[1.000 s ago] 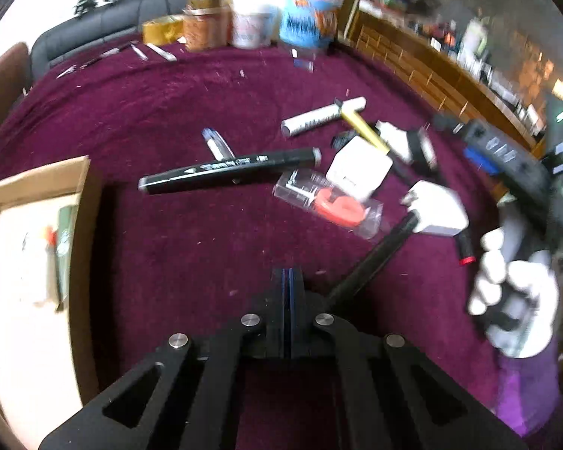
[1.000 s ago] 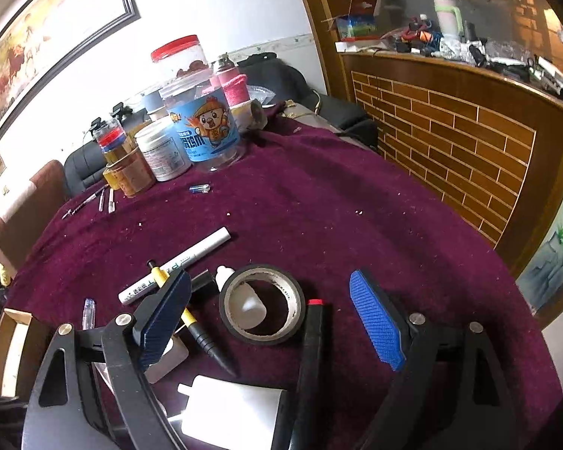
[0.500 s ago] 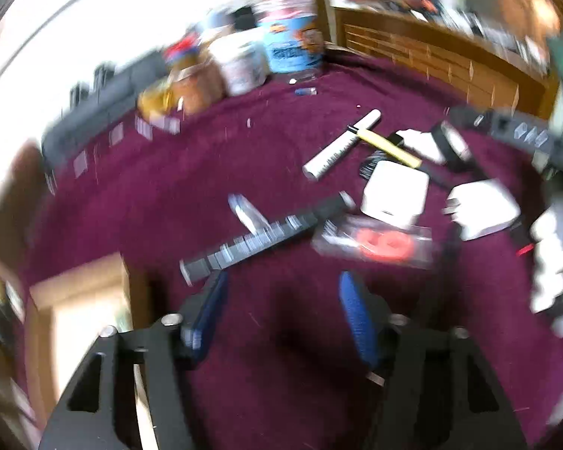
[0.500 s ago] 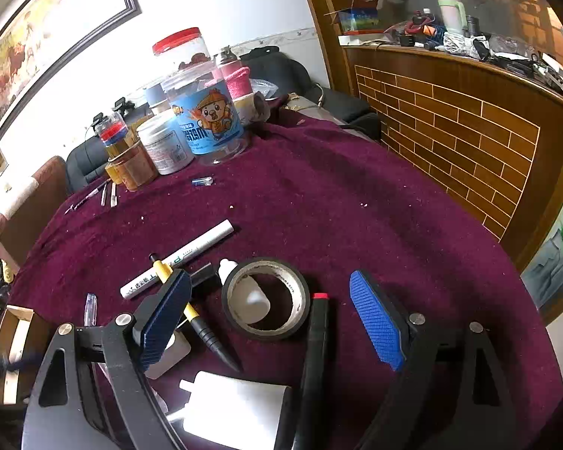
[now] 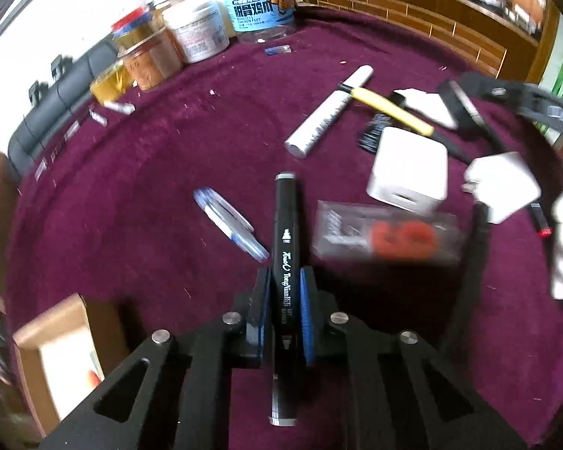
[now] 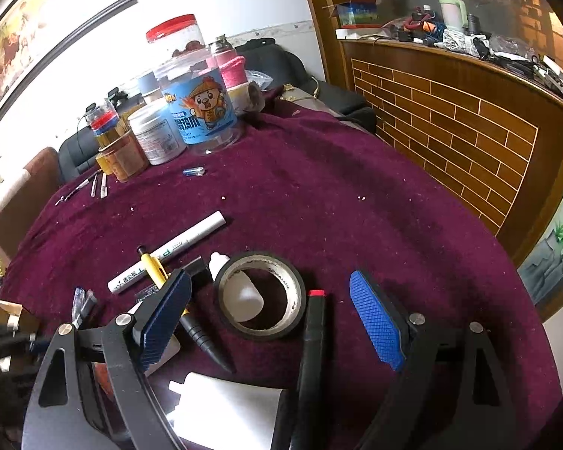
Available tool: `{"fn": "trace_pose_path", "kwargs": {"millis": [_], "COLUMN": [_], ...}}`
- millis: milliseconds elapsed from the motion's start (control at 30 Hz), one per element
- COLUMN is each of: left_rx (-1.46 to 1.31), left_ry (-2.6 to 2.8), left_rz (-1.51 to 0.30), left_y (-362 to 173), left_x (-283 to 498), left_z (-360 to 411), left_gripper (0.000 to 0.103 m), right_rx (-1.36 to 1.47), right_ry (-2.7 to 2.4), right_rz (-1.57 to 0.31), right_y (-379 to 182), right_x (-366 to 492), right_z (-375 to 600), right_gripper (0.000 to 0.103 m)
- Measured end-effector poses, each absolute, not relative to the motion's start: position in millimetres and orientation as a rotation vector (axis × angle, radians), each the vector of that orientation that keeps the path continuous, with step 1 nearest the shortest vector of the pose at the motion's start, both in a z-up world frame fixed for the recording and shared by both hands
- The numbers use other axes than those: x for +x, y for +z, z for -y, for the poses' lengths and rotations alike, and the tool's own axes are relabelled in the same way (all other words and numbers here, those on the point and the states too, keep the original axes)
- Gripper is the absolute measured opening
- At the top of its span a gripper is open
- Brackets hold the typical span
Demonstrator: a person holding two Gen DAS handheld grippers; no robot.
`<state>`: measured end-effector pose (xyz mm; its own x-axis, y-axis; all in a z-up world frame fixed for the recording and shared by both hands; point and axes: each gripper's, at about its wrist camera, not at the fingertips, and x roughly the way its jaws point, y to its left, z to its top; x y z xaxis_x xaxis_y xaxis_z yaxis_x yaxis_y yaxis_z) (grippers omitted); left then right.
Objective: Organize rigid objects
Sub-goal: 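Carry the black marker toward the tray with the left tool while the right tool grasps the clear pen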
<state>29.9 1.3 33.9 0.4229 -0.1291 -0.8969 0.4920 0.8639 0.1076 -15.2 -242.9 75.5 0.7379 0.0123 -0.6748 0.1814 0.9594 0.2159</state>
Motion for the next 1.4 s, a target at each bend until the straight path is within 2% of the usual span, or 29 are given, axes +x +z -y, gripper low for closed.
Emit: {"fn": "trace_pose_path", "kwargs": {"millis": [367, 700, 867, 1033, 1133, 1333, 1367, 1400], "left_rx": [-0.029, -0.175, -0.242, -0.334, -0.382, -0.443, -0.451, -0.457], "left_ry": [-0.412, -0.362, -0.305, -0.262, -0.244, -0.189, -0.186, -0.184], "left_rz": [-0.968, -0.843, -0.802, -0.794, -0.787, -0.779, -0.781, -0.783], "left_y": [65.6, 99.1, 106.9, 88.7, 81.0, 73.5, 71.2, 69.1], "left_x": [-56.2, -91.3, -107.1, -117.0, -124.2, -124.1, -122.6, -120.8], "left_z": [-40.8, -93.3, -148.9, -192.9, -217.2, -257.7, -261.5, -264.3], "left_gripper": [0.011, 0.011, 0.011, 0.011, 0.011, 0.011, 0.011, 0.011], "right_rx": [0.289, 0.284, 0.29, 0.144, 0.026, -0.151, -0.169, -0.149], "right_ry": [-0.097, -0.056, 0.189, 0.381, 0.367, 0.27, 0.247, 0.245], "right_rz": [-0.723, -0.653, -0.734, -0.882, -0.957, -1.066, -1.085, -1.086], "right_y": [77.5, 90.2, 113.4, 115.1, 96.0, 54.2, 47.6, 44.3], "right_x": [-17.6, -30.1, -35.2, -4.0, 22.6, 54.0, 56.9, 56.4], "right_z": [245.3, 239.1, 188.8, 95.4, 48.9, -1.1, -3.6, -2.6], "right_gripper": [0.087, 0.087, 0.087, 0.086, 0.081, 0.057, 0.043, 0.035]}}
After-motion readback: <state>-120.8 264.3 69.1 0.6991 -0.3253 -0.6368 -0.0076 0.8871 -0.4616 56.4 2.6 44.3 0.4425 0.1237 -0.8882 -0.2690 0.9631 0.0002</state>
